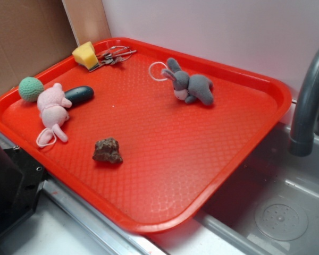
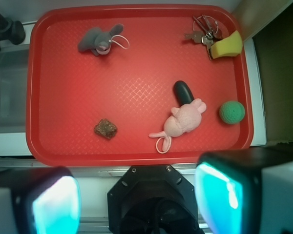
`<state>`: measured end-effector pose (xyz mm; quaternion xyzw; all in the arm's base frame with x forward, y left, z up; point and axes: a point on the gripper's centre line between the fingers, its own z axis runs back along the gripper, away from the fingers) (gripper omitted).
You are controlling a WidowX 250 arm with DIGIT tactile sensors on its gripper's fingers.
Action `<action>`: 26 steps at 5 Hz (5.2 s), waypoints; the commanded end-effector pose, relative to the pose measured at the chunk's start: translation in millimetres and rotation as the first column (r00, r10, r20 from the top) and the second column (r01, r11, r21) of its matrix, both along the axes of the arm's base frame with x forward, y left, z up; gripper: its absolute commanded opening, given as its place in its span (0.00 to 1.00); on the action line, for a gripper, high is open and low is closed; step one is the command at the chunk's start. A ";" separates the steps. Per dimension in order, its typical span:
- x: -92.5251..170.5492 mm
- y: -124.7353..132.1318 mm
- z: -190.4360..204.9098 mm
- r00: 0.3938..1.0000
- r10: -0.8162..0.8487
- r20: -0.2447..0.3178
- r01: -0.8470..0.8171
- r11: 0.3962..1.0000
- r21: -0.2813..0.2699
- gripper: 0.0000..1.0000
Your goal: Grab the gray animal.
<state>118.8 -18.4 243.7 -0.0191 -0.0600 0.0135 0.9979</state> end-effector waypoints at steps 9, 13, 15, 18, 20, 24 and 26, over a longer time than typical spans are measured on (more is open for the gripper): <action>155.4 -91.9 -216.9 0.470 -0.882 0.002 0.881 0.470 0.058 0.99; 177.4 -20.5 -129.6 0.632 -0.775 0.022 0.766 0.628 0.134 1.00; 184.9 -19.1 -168.7 0.582 -0.813 -0.024 0.810 0.578 0.097 1.00; 115.5 -63.6 -147.4 0.561 -0.828 0.007 0.820 0.557 0.131 1.00; 164.6 -33.8 -158.2 0.613 -0.787 -0.067 0.788 0.604 0.124 1.00; 171.7 -22.1 -161.4 0.611 -0.788 -0.068 0.790 0.602 0.116 1.00; 139.4 -18.2 -165.6 0.694 -0.714 -0.091 0.720 0.691 0.068 1.00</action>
